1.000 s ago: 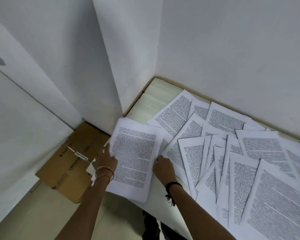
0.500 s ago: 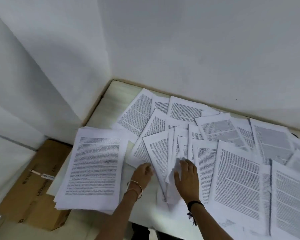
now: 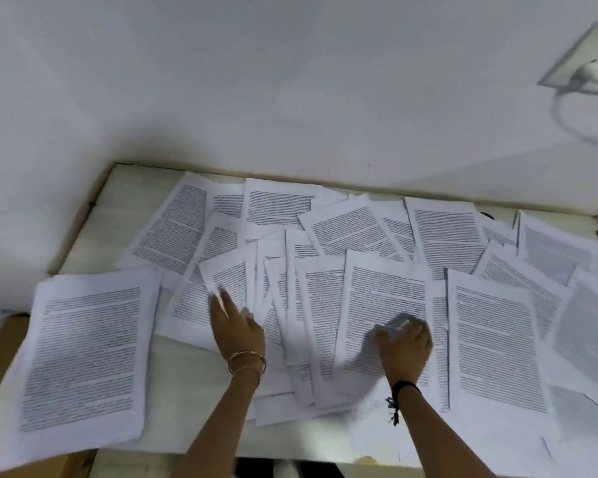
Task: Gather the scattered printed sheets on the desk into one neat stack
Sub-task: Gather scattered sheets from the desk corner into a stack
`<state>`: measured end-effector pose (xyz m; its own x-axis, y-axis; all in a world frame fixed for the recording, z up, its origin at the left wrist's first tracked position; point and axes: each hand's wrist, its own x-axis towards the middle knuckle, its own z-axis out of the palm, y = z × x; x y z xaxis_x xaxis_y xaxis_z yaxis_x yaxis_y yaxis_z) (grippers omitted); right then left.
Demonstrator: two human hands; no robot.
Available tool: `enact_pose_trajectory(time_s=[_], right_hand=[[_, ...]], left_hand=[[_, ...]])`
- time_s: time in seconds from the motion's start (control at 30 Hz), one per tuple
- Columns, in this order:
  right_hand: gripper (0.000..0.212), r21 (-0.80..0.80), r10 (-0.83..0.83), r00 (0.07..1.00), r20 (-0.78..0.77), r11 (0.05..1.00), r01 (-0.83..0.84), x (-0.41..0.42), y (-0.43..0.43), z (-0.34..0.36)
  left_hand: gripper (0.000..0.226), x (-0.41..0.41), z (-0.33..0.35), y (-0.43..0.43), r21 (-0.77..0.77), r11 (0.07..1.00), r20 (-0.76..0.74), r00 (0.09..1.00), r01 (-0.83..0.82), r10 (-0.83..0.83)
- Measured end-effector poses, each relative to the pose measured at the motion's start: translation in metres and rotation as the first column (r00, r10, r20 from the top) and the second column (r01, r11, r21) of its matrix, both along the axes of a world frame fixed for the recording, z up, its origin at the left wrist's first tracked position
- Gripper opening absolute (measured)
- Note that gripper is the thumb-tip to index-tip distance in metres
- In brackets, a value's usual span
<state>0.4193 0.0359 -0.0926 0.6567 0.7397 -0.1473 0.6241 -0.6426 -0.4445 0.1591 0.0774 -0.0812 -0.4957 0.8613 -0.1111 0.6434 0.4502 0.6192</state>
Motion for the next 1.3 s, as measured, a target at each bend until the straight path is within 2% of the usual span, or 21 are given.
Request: enact_pose_trajectory(time_s=[0.07,0.13,0.23,0.37,0.43,0.5,0.57,0.63,0.7,0.77,0.87,0.97,1.07,1.13,1.23,1.3], right_hand=[[0.092,-0.043,-0.108,0.993,-0.048,0.993,0.106,0.027,-0.001,0.000],[0.101,-0.092,-0.134,0.988,-0.080,0.988,0.127,0.045,0.000,-0.001],[0.101,-0.141,0.023,0.998,-0.063,0.989,-0.031,0.049,0.008,0.001],[0.085,-0.074,0.372,0.911,-0.178,0.918,-0.390,0.032,0.026,0.004],[0.078,-0.027,0.391,0.897,-0.204,0.914,-0.405,0.020,0.031,0.004],[0.072,0.024,0.304,0.919,-0.250,0.951,-0.308,0.010,0.033,0.005],[0.068,0.022,0.302,0.886,-0.352,0.949,-0.314,-0.001,0.035,0.005],[0.063,-0.003,0.402,0.789,-0.464,0.890,-0.456,-0.010,0.037,0.005],[0.059,-0.014,0.534,0.710,-0.460,0.795,-0.607,-0.014,0.040,0.007],[0.056,-0.026,0.579,0.685,-0.443,0.755,-0.655,-0.015,0.046,0.012],[0.054,-0.018,0.578,0.681,-0.450,0.757,-0.654,-0.017,0.055,0.017],[0.043,0.048,0.521,0.717,-0.462,0.823,-0.567,-0.017,0.063,0.011],[0.024,0.081,0.398,0.805,-0.440,0.910,-0.406,-0.004,0.074,0.010],[0.019,0.105,0.375,0.846,-0.380,0.926,-0.363,0.008,0.087,0.008],[0.021,0.104,0.435,0.860,-0.267,0.900,-0.423,0.021,0.107,0.001],[0.027,0.108,0.467,0.845,-0.261,0.884,-0.455,0.024,0.121,-0.001]], left_hand=[[0.048,0.014,-0.004,-0.001,-0.020,0.998,0.048,0.997,0.056,-0.055],[0.034,0.030,-0.003,-0.002,-0.026,0.994,0.133,0.986,0.108,-0.104],[0.026,0.050,-0.004,-0.004,-0.036,0.989,0.186,0.973,0.143,-0.134],[0.033,0.074,-0.003,-0.001,-0.102,0.970,0.378,0.911,0.219,-0.166],[0.038,0.082,0.003,0.002,-0.110,0.977,0.478,0.871,0.183,-0.109],[0.049,0.088,0.010,0.003,-0.161,0.971,0.545,0.836,0.178,-0.063],[0.061,0.090,0.009,0.003,-0.219,0.962,0.536,0.844,0.166,-0.023],[0.063,0.085,0.004,0.004,-0.251,0.960,0.520,0.854,0.122,0.027],[0.052,0.076,0.000,0.005,-0.257,0.963,0.525,0.848,0.084,0.066],[0.041,0.063,-0.001,0.007,-0.263,0.964,0.489,0.867,0.041,0.097],[0.030,0.045,-0.004,0.010,-0.238,0.970,0.436,0.888,-0.043,0.146],[0.027,0.041,-0.003,0.016,-0.237,0.971,0.555,0.824,0.025,0.114],[0.041,0.053,0.006,0.026,-0.186,0.977,0.661,0.749,0.106,0.044],[0.050,0.062,0.009,0.034,-0.113,0.983,0.688,0.725,0.143,-0.026],[0.065,0.075,0.005,0.043,-0.053,0.984,0.656,0.749,0.168,-0.093],[0.070,0.082,0.001,0.051,-0.097,0.990,0.650,0.760,0.102,-0.014]])
